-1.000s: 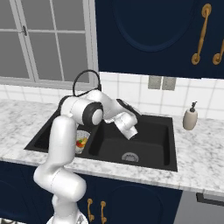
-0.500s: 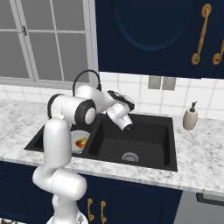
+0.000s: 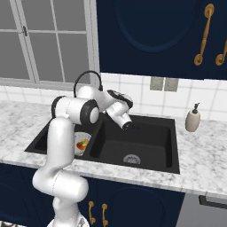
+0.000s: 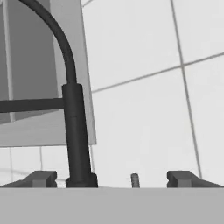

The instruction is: Put the colander in the sink, put the mango, banana in the colander, and turn on the sink faucet and pour water over the colander.

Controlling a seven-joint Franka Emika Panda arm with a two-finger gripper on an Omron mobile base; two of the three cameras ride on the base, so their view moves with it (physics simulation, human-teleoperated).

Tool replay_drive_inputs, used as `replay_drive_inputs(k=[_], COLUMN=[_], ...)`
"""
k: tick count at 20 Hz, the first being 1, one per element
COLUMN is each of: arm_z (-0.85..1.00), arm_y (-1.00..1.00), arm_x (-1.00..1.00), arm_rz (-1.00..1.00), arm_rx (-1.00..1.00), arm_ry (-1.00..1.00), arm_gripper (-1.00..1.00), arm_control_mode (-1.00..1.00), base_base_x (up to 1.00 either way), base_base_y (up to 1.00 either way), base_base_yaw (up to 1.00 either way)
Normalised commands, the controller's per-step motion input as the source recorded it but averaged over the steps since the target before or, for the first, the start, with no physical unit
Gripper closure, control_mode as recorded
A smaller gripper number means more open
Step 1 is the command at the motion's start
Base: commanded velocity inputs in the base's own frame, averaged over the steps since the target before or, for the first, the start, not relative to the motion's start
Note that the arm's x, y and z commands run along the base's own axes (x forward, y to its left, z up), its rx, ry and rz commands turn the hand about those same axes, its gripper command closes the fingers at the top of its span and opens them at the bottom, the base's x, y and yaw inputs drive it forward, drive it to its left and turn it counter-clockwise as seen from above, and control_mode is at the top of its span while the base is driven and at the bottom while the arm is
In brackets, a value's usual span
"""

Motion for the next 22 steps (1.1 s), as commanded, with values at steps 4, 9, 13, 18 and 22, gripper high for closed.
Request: replay_drive_inputs(k=[4, 9, 13, 18, 22], arm_z=[-0.41, -0.11, -0.22, -0.13, 0.00], arm_y=[0.00, 0.00, 0.00, 0.00, 0.00], arm_x=[0.44, 0.48, 0.49, 0.27, 0.10], arm_rz=[0.00, 0.00, -0.01, -0.04, -0.12], arm_rx=[-0.02, 0.00, -0.04, -0.02, 0.00], arm_ry=[0.00, 0.00, 0.00, 0.00, 0.00], arm_gripper=[-1.00, -1.00, -1.00, -1.00, 1.00], arm_control_mode=[-1.00, -1.00, -1.00, -1.00, -1.00], base_base_x=[0.00, 0.00, 0.00, 0.00, 0.00], base_base_y=[0.00, 0.00, 0.00, 0.00, 0.00], base_base_yaw=[0.00, 0.00, 0.00, 0.00, 0.00])
